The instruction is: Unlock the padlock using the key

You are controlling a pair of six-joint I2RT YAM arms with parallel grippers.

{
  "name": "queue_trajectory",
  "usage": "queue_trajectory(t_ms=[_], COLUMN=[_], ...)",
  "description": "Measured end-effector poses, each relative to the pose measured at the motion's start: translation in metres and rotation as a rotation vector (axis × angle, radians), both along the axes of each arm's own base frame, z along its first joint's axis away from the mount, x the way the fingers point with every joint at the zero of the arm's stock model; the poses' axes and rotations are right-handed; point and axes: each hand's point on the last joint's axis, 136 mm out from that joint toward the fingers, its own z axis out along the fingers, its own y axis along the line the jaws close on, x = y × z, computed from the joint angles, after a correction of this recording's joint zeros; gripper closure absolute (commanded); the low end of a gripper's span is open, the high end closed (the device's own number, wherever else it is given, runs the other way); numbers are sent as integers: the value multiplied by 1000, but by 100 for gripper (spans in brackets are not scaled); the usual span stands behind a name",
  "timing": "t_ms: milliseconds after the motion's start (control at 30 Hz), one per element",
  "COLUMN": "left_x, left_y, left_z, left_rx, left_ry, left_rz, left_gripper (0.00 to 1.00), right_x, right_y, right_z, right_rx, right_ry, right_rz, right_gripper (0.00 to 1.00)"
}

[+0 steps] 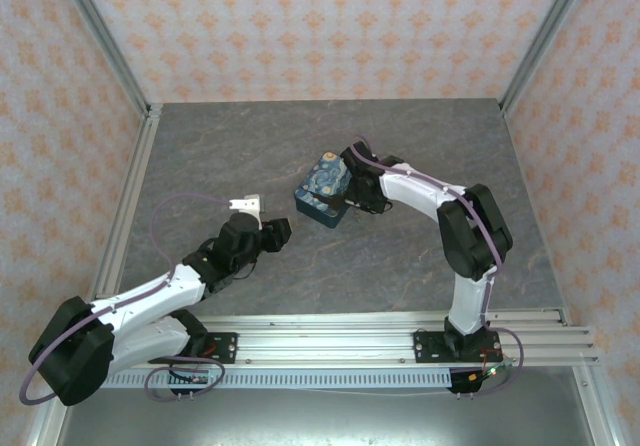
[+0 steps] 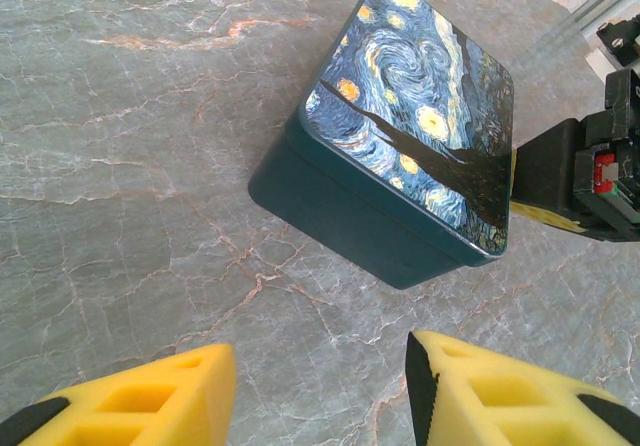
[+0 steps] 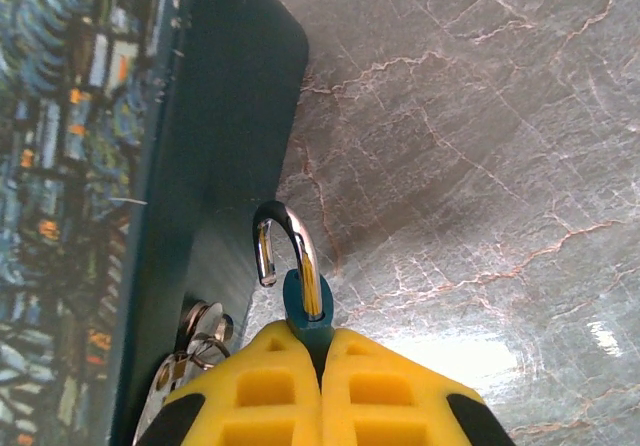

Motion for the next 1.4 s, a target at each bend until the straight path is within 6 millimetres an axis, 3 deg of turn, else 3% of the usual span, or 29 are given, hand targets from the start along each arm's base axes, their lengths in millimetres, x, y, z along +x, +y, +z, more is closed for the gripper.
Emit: queue_trajectory(t_ms=[333, 500, 633, 700, 767, 833, 867, 1000, 1133, 1267, 1400], left_x=[0, -4, -3, -2, 0, 3, 5, 10, 3, -9, -18], left_y=[0, 3, 5, 8, 12, 21, 26, 50, 73, 84, 89], left_z=[1, 5, 22, 30, 38, 45, 47, 50, 41, 42, 48], left_rx=[0, 33, 59, 84, 120, 169, 190, 264, 318, 330, 327], left_ry=[-1, 9, -6, -9, -4, 10, 21, 93, 163, 187, 181], left_rz=[0, -10, -16, -9, 0, 18, 30, 89, 131, 146, 147], left_gripper=[50, 50, 49, 44, 34, 6, 0, 0, 0, 0, 0], right_x=[-5, -15, -28, -35, -46, -61, -69, -106, -137, -153, -165], right_y=[-9, -14, -8, -2, 10, 28, 36, 74, 113, 152, 171], right_z=[1, 26, 48, 55, 60, 63, 63, 56, 48, 32, 3], right_rx=[-16, 23, 93, 113, 127, 145, 154, 218, 306, 379, 404], right_ry=[-24, -82, -109, -117, -121, -121, -116, -92, -74, -49, 12], right_rz=[-8, 4, 61, 104, 166, 238, 269, 386, 460, 504, 505], right_gripper=[100, 100, 100, 100, 100, 100, 100, 100, 100, 100, 100])
